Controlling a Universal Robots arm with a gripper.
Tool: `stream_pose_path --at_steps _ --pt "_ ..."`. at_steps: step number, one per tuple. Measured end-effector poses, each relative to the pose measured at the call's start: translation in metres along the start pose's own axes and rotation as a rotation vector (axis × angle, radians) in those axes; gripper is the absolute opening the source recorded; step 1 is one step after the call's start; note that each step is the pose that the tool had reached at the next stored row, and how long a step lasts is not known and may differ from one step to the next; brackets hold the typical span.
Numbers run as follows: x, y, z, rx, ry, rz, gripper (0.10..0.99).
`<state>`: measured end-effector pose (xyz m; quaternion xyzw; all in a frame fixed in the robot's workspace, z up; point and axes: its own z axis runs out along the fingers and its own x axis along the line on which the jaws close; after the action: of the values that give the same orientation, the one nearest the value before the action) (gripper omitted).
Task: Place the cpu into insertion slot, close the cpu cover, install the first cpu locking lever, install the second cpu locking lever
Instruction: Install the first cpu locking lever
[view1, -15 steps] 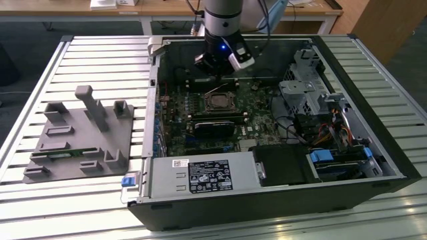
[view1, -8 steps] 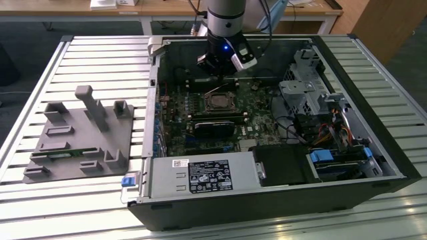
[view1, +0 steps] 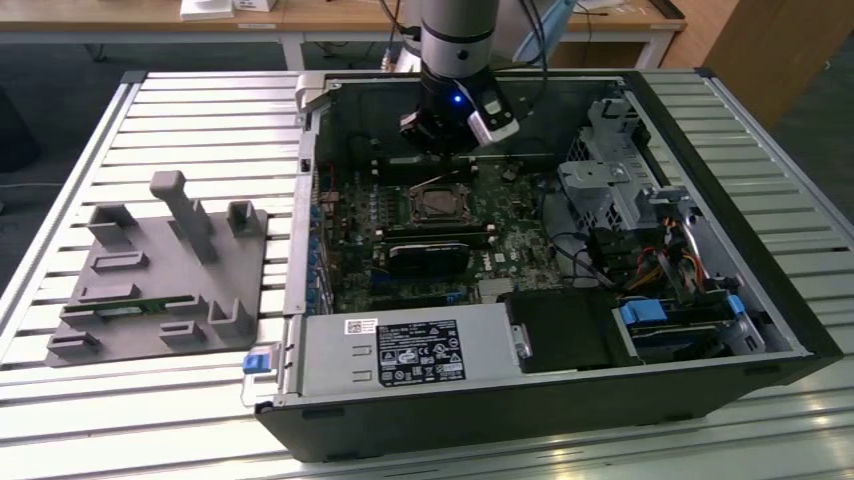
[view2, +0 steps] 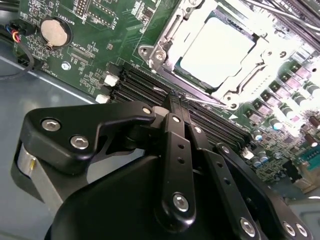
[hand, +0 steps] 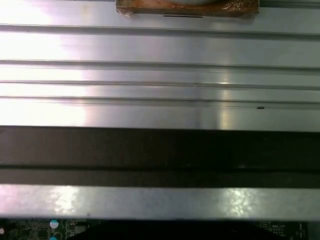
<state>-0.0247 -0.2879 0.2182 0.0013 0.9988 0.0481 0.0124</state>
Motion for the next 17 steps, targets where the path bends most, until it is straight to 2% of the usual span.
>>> stream_pose_path --at_steps 17 --pt "-0.0040 -0.0013 0.0139 0.003 0.0001 0.000 0.106"
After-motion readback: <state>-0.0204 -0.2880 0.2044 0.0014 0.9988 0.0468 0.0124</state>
